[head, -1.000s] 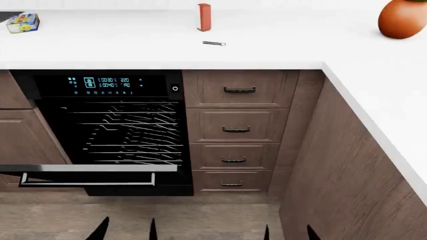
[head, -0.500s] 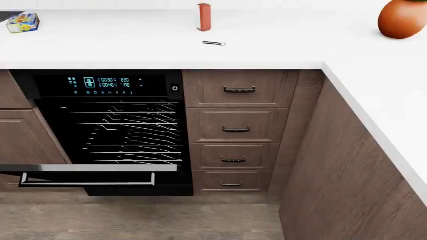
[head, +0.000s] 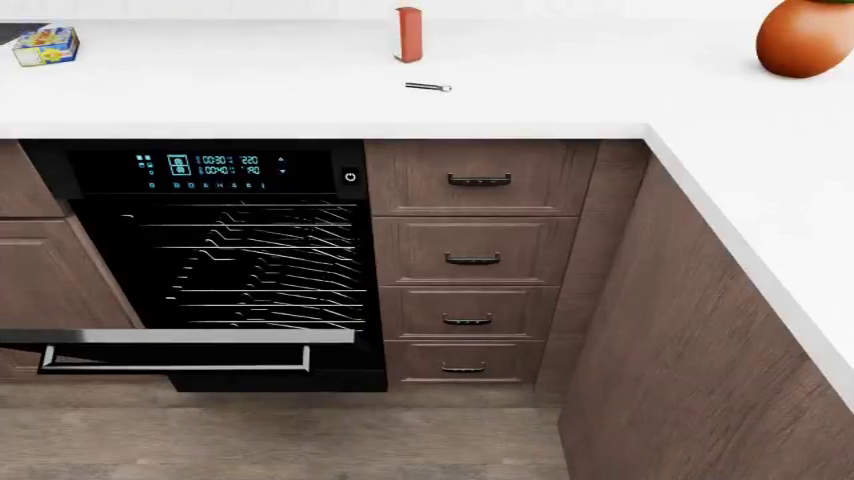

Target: Close the dishwasher door

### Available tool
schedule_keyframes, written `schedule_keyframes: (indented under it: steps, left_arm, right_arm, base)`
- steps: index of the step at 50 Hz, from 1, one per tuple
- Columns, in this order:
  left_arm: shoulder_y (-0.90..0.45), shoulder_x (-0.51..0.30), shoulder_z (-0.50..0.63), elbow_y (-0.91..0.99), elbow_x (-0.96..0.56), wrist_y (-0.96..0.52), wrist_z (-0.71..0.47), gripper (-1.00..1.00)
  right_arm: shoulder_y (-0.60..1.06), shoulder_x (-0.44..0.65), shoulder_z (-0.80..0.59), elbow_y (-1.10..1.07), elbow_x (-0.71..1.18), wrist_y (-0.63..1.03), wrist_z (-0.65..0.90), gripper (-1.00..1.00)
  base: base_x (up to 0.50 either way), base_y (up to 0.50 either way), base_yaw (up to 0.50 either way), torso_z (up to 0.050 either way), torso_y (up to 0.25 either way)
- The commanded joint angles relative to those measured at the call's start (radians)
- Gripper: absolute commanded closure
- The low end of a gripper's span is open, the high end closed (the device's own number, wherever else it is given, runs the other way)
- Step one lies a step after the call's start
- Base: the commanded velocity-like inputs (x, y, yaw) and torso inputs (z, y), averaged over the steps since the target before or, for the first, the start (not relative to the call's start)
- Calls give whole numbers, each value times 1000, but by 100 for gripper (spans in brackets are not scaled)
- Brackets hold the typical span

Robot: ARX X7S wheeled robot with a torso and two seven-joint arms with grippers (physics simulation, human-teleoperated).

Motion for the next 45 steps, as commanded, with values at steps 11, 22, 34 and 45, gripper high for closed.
schedule_keyframes:
  steps: [11,22,34,45]
  left_arm:
    - [5,-12,15,-2,-2,8,-13,-100]
    - [10,-20,19,-4,-9,15,-18,-100]
    - [14,-26,25,-8,-10,25,-23,-100]
    - [3,-28,32,-4,-4,15,-36,-100]
  right_arm:
    - [9,23,-23,-8,9,8,20,-100]
    - [-6,32,-37,-8,6,-10,34,-100]
    - [-6,43,-48,-7,10,-18,45,-100]
    - [-8,52,-55,-4,17,-25,57,-100]
  base:
    - [0,0,0,-20,0]
    - [0,0,0,-20,0]
    - [0,0,0,-20,0]
    - [0,0,0,-20,0]
